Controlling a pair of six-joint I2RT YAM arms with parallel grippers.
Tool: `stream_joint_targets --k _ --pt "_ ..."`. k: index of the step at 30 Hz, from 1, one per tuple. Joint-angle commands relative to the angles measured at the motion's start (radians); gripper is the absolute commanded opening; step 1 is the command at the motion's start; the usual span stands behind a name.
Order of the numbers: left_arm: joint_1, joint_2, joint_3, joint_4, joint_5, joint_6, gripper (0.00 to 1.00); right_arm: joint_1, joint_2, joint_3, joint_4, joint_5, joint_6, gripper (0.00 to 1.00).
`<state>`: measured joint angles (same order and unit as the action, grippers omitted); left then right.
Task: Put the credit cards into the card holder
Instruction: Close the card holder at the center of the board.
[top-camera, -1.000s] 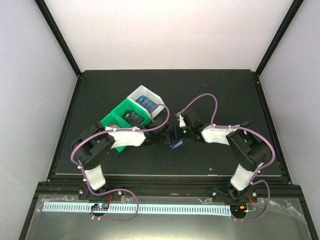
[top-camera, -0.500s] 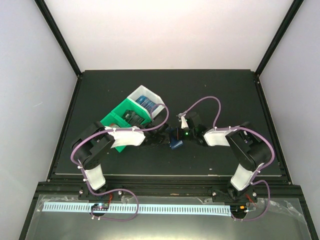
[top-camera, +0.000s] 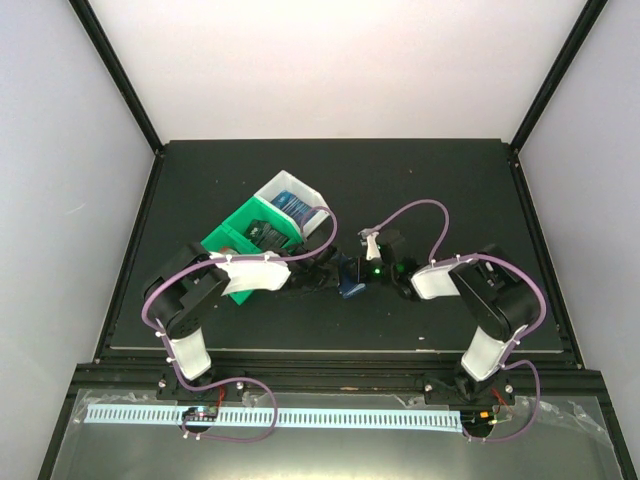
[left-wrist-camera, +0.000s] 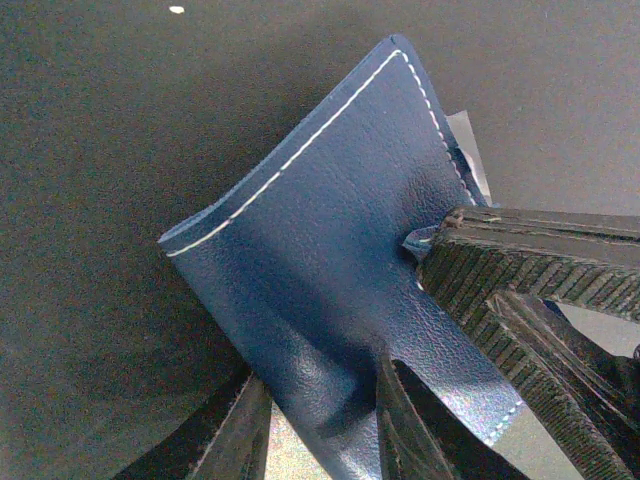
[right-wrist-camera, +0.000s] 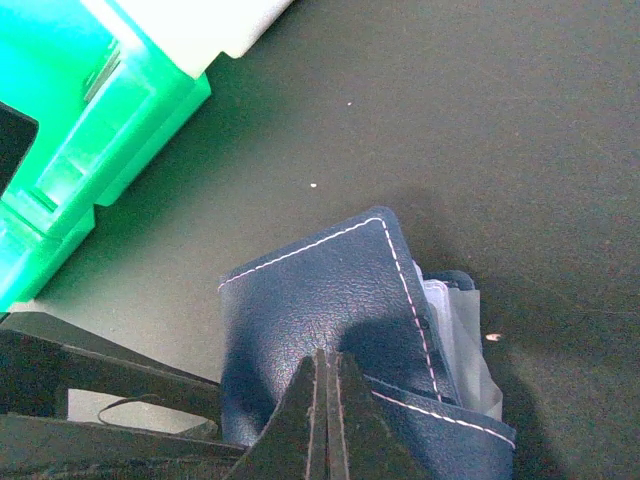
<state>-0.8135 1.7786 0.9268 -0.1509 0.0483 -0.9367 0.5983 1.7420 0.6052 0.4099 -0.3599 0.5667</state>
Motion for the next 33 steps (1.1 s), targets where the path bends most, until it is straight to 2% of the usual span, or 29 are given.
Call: stream_joint_targets --k 1,18,23,33 --pt "0.020 0.093 -0.014 -0.050 -0.030 0.002 0.31 0.030 0.141 -0.127 -0.372 0.019 0.025 0.01" --pt "0.022 0.117 0.015 -0.017 0.000 -0.007 0.28 0.098 0.132 -0.140 -0.400 0.114 0.057 0.01" --pt "0.026 0.122 0.024 -0.006 0.016 -0.013 0.28 0.134 0.103 -0.136 -0.429 0.179 0.063 0.01" --pt "0.049 0.119 0.059 -0.001 0.040 -0.013 0.28 0.190 0.031 -0.152 -0.421 0.209 0.055 0.01"
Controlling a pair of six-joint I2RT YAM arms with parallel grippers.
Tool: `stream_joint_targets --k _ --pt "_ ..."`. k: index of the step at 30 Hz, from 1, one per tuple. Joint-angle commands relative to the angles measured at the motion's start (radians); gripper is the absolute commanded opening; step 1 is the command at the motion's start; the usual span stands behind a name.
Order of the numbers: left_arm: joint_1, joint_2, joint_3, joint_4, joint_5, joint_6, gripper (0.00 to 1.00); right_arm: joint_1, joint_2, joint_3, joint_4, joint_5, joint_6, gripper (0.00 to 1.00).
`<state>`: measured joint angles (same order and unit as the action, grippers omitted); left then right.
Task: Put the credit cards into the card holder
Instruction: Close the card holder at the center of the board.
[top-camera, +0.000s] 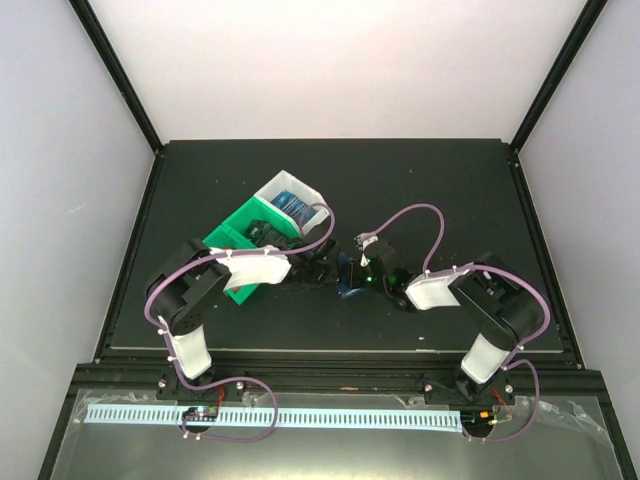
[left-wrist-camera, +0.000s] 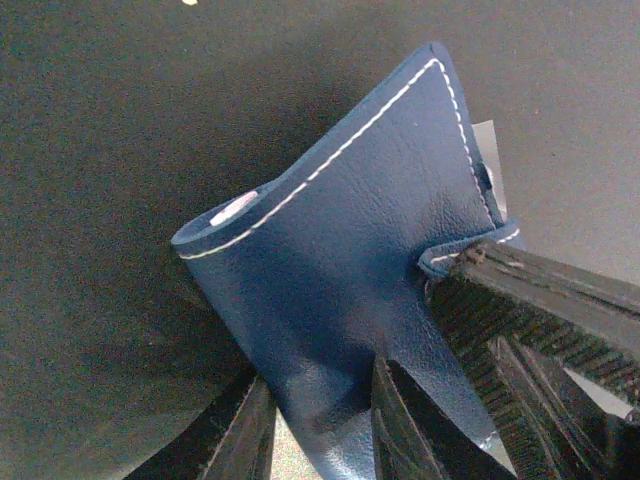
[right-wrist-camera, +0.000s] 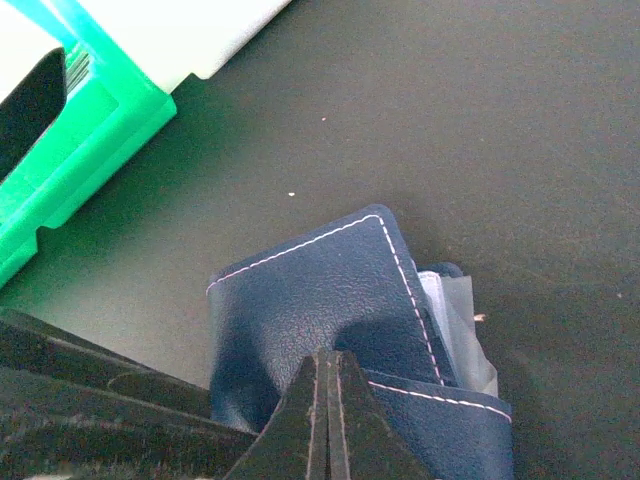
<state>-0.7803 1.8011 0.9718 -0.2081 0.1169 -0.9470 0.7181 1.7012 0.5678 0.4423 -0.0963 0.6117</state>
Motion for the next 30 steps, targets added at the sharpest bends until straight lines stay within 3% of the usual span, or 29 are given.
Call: stream_joint_targets --k 1,13,22,30 --pt "0.016 0.097 0.015 0.058 -0.026 -0.003 0.28 0.076 0.059 -0.117 -0.454 -0.045 0.010 0.01" --pt "0.024 0.112 0.007 0.094 0.011 0.001 0.28 0.106 -0.085 -0.143 -0.399 0.040 0.003 0.01" --pt "0.022 0.123 -0.026 0.135 0.056 0.007 0.26 0.107 -0.092 -0.147 -0.319 0.050 0.042 0.01" --pt "0.023 0.030 -0.115 0.139 0.056 0.045 0.26 0.107 -0.060 -0.169 -0.248 0.051 0.054 0.01"
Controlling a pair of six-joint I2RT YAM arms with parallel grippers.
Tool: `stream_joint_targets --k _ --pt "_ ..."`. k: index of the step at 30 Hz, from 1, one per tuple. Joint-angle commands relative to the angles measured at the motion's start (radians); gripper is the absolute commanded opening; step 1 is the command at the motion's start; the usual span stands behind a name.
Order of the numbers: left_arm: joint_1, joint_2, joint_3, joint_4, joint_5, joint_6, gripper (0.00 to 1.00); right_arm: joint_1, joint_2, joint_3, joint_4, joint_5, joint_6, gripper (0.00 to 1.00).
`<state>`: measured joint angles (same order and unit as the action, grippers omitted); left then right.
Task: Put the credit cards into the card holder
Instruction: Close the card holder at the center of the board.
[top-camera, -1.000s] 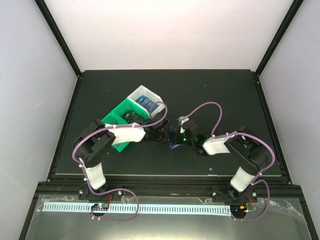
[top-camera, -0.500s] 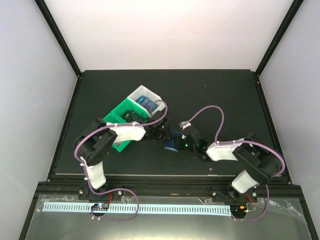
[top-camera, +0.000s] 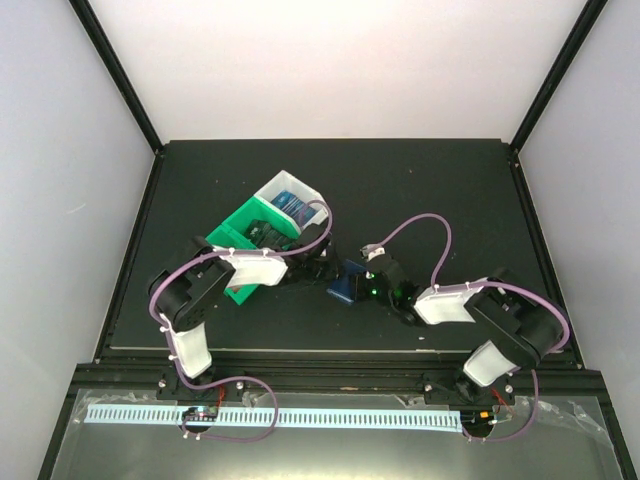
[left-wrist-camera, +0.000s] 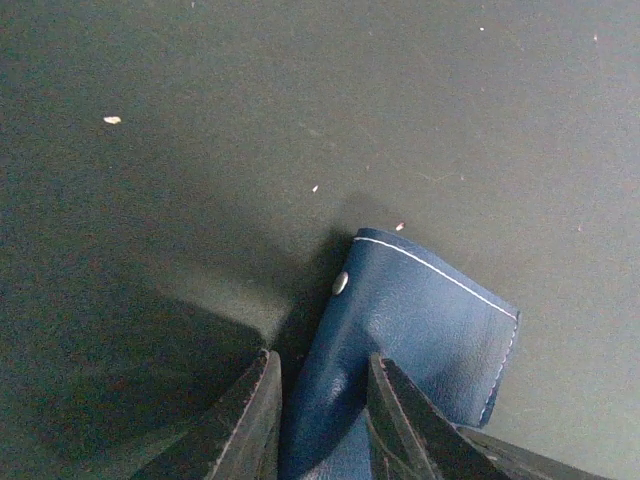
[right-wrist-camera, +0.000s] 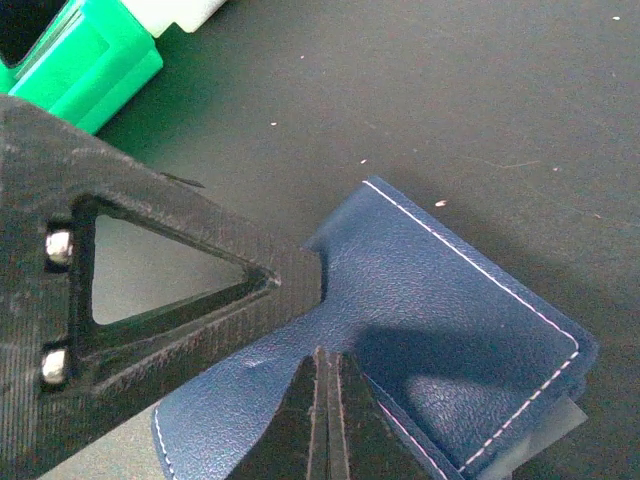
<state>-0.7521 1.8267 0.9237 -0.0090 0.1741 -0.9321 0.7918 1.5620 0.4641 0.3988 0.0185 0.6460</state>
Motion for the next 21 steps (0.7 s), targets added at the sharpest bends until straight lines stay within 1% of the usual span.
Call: stream_joint_targets --k 1,8,12,16,19,21 --pt "-0.006 -0.010 -0.079 -0.058 0.003 0.036 0.27 0.033 0.082 -0.070 -0.194 -0.064 0.023 0.01" --pt "-0.007 -0.060 -0.134 -0.039 0.062 0.073 0.36 0.033 0.092 -0.072 -0.184 -0.050 -0.006 0.01" --pt "-0.010 -0.060 -0.154 -0.037 0.089 0.084 0.38 0.033 0.098 -0.064 -0.199 -0.056 -0.033 0.01" --pt "-0.020 -0.045 -0.146 -0.060 0.107 0.099 0.37 0.033 0.136 -0.067 -0.166 -0.074 -0.036 0.01" --pt "-0.034 -0.026 -0.134 -0.099 0.093 0.107 0.33 0.033 0.180 -0.074 -0.114 -0.081 -0.019 0.01" --pt "-0.040 -0.010 -0.129 -0.119 0.087 0.113 0.32 0.033 0.187 -0.093 -0.075 -0.058 -0.006 0.01"
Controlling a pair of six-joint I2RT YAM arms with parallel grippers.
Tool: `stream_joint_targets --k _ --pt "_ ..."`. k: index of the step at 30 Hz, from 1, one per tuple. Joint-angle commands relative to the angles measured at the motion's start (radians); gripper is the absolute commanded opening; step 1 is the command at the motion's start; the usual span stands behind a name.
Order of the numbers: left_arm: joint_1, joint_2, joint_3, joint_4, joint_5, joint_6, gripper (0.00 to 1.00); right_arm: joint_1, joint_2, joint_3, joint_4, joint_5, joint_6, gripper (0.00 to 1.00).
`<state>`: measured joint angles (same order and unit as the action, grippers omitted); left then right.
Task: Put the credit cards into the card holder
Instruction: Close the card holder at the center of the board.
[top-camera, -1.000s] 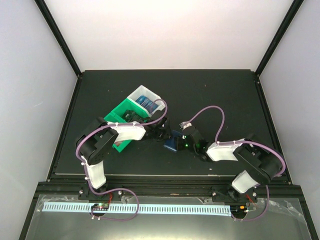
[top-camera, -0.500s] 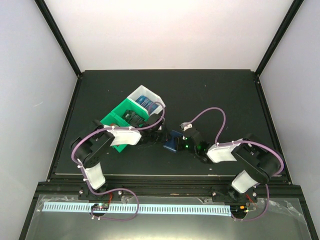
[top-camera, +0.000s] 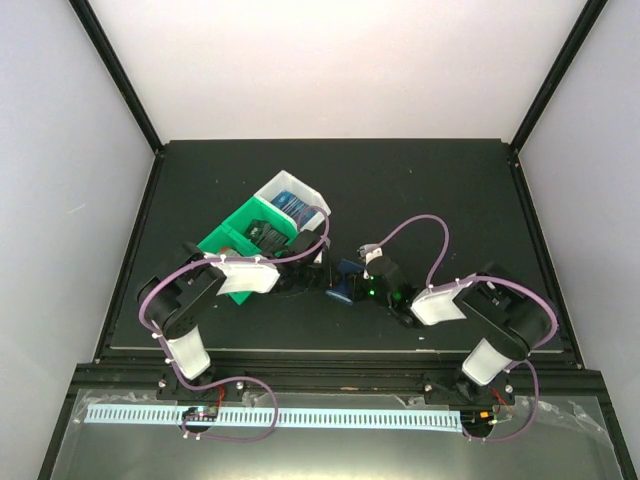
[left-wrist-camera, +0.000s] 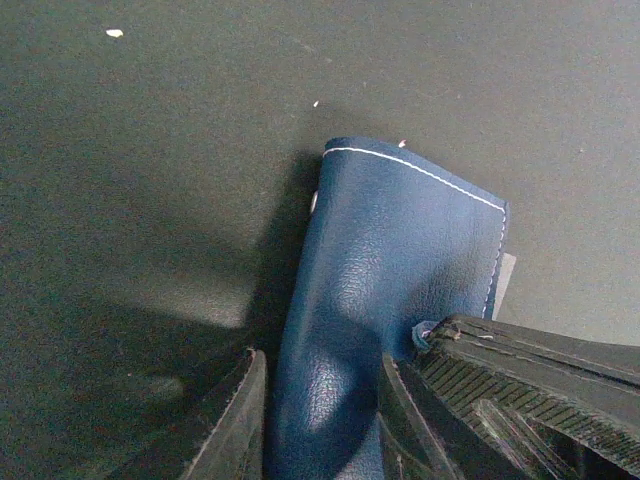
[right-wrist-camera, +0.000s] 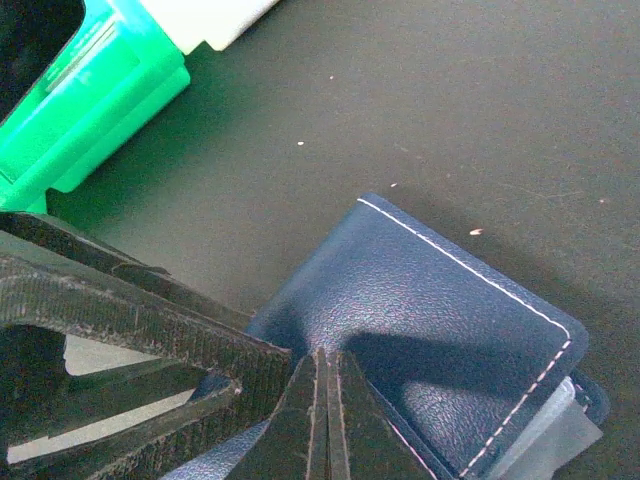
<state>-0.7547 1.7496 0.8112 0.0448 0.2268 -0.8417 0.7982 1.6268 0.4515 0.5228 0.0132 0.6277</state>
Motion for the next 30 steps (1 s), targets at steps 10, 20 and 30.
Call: stream_joint_targets --k 10,20,30 --pt "-0.049 0.105 -0.021 -0.215 0.005 0.080 0.28 0.027 0.149 -0.099 -0.192 0.004 0.002 0.01" --pt "-0.072 0.145 0.006 -0.250 -0.007 0.099 0.25 0.027 0.217 -0.056 -0.308 0.020 0.027 0.01" --pt "-0.071 0.120 0.005 -0.249 -0.019 0.087 0.24 0.024 0.081 -0.045 -0.345 -0.060 0.060 0.01"
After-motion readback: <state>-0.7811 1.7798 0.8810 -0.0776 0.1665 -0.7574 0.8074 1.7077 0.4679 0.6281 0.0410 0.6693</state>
